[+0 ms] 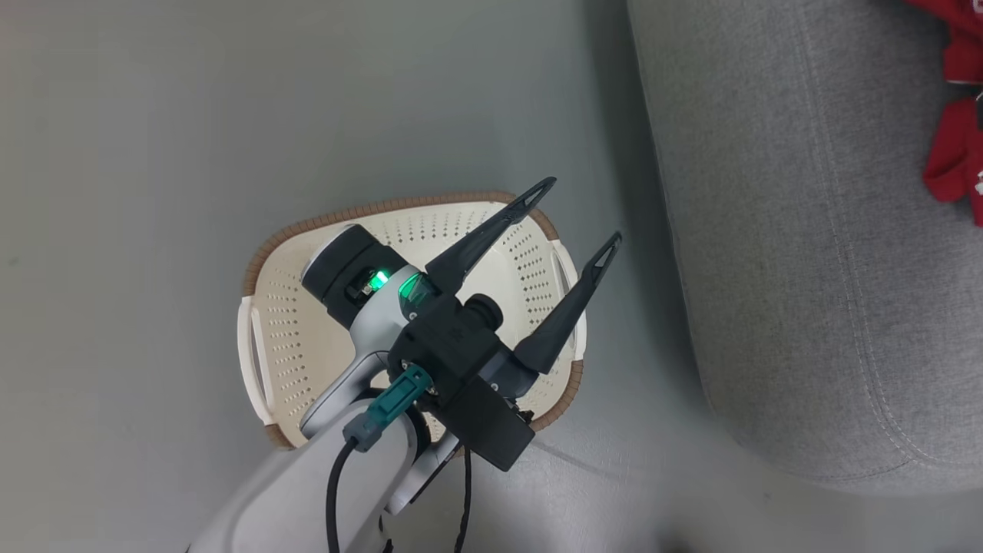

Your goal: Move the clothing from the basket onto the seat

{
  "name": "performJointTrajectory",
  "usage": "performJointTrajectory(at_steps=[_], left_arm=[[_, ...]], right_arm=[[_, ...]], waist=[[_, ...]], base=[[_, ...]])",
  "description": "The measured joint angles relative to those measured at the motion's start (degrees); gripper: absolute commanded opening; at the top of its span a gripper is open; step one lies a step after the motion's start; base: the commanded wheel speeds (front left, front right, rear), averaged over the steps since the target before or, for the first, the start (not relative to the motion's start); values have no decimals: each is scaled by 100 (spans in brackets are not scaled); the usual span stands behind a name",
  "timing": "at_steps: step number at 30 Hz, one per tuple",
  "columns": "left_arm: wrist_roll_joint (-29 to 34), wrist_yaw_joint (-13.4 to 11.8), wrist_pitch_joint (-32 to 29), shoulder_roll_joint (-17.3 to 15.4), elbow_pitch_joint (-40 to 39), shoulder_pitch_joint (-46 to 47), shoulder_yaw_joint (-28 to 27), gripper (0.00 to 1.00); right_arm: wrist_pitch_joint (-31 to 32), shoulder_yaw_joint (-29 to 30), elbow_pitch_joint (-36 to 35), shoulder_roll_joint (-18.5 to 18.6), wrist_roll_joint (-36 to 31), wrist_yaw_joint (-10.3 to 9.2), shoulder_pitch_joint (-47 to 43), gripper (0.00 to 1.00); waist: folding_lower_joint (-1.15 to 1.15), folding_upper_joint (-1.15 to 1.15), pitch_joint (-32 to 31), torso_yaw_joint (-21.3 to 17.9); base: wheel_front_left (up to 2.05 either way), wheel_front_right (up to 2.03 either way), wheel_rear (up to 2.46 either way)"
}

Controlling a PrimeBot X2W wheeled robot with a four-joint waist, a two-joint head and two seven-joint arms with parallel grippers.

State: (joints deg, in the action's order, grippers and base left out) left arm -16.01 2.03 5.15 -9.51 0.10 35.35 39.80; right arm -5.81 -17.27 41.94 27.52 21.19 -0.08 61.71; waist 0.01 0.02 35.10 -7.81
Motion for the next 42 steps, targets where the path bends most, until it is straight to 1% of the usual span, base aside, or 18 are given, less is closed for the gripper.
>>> performJointTrajectory(at_steps=[4,5,6,7,8,9,10,11,14,18,21,27,33,36,42], left_arm=[[10,5,0,-62,84,4,5,100],[18,8,0,-68,94,4,10,100],[32,9,1,-70,110,5,14,100],[57,26,1,-71,123,6,16,100],[59,51,2,-71,147,9,22,100],[59,52,8,-73,176,9,26,100],[59,52,9,-76,209,9,24,100],[59,52,14,-84,248,9,22,100],[57,52,58,-104,321,7,14,100],[42,51,134,-110,491,-20,-24,100],[-71,49,225,-107,624,-64,-81,100],[-198,40,390,-10,946,-175,-180,100],[-297,-112,531,63,1278,-311,-389,100],[-487,-174,599,85,1421,-405,-525,100],[-639,-353,712,64,1680,-724,-815,100]], right_arm=[[-197,-55,336,-129,-4,3,70,1],[-242,-67,399,-153,-5,8,104,12],[-285,-78,449,-175,-8,8,123,33],[-323,-88,494,-198,-14,9,127,45],[-358,-97,547,-225,-16,10,127,75],[-405,-105,595,-261,-15,14,127,100],[-448,-122,646,-301,-16,22,127,100],[-495,-149,690,-333,-19,78,127,100],[-566,-197,728,-387,-31,120,127,100],[-673,-321,829,-492,-67,260,125,100],[-737,-398,879,-604,-122,315,123,100],[-794,-542,957,-731,-258,364,34,100],[-842,-624,954,-950,-257,394,-333,100],[-844,-614,948,-1051,-248,394,-560,100],[-848,-586,831,-1251,-157,388,-1204,100]], waist=[[0,0,138,-87],[0,0,141,-116],[-1,-1,140,-145],[-1,-1,136,-171],[-1,-1,129,-196],[-1,-1,118,-218],[-1,-1,100,-236],[-1,-1,78,-255],[-1,-1,23,-289],[-1,-1,-127,-359],[-1,-1,-272,-413],[-1,-2,-658,-508],[-2,-2,-1123,-567],[-2,-2,-1366,-576],[-2,-3,-1863,-535]], base=[[0,0,0],[0,0,0],[0,0,0],[0,0,0],[0,0,0],[0,0,0],[0,0,0],[0,0,0],[0,0,0],[0,0,0],[0,0,0],[0,0,0],[0,0,0],[0,0,0],[0,0,0]])
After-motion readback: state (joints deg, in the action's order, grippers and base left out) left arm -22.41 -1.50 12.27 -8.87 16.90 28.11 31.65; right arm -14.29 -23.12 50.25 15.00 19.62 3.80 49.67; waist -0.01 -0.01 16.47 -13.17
